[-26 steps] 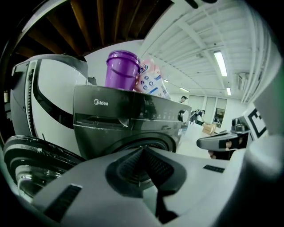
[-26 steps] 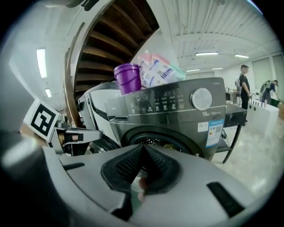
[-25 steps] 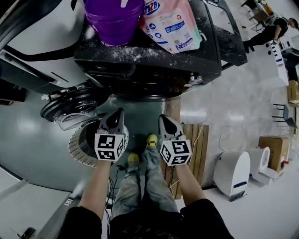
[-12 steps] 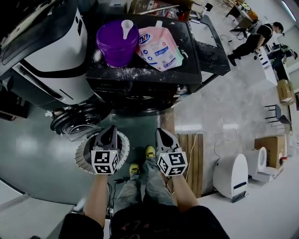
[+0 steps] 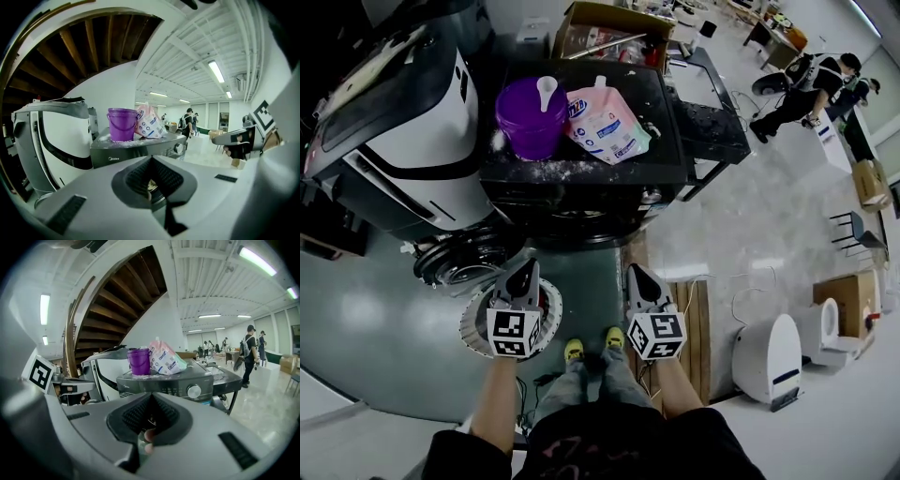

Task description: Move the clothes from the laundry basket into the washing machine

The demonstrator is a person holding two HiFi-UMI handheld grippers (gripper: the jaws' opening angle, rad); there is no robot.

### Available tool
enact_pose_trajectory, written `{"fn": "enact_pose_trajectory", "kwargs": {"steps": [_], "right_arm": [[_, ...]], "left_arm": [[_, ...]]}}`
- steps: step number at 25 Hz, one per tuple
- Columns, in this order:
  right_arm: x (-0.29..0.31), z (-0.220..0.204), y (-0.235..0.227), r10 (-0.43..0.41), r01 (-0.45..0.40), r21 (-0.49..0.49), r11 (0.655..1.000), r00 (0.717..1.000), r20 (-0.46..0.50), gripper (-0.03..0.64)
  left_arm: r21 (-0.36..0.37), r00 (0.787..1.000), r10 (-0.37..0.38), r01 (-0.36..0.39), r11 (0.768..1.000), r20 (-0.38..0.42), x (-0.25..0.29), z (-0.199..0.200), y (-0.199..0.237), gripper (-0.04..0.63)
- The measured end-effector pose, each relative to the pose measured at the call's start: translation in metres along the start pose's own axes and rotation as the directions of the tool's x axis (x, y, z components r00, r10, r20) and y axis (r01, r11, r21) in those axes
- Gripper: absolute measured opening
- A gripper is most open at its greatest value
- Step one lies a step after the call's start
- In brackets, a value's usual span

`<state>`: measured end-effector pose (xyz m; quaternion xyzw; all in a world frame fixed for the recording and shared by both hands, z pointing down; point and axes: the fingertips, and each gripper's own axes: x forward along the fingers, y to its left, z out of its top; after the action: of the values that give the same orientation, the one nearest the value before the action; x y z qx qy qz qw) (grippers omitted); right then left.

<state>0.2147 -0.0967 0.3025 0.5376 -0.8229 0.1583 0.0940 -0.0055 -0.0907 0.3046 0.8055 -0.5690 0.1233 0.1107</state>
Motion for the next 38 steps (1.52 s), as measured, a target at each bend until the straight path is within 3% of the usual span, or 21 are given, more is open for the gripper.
{"fn": "enact_pose_trajectory", "kwargs": {"steps": [5, 10, 27, 38], "right_arm": [[-0.015, 0.021, -0.016, -0.019, 0.019, -0.009, 1.0, 0.999, 0.029, 0.005], [-0.031, 0.043, -0.023, 0.008, -0.008, 0.0, 1.0, 0.998, 0.057, 0.005], [-0.056, 0.098, -0.048, 0.024, -0.021, -0.028, 0.999, 0.992, 0.12, 0.005], [-0.055, 0.119, -0.057, 0.035, -0.032, -0.026, 0.999, 0.99, 0.138, 0.005]], "left_arm": [[0.003, 0.999, -0.006, 0.006, 1.0, 0.031, -0.007, 0.029, -0.012, 0.011], [0.061, 0.999, 0.023, -0.026, 0.998, 0.047, -0.016, 0.05, -0.02, 0.011], [0.041, 0.983, 0.157, -0.161, 0.986, 0.092, -0.053, 0.094, -0.018, 0.011], [0.057, 0.977, 0.168, -0.177, 0.983, 0.131, -0.052, 0.12, -0.016, 0.011]]}}
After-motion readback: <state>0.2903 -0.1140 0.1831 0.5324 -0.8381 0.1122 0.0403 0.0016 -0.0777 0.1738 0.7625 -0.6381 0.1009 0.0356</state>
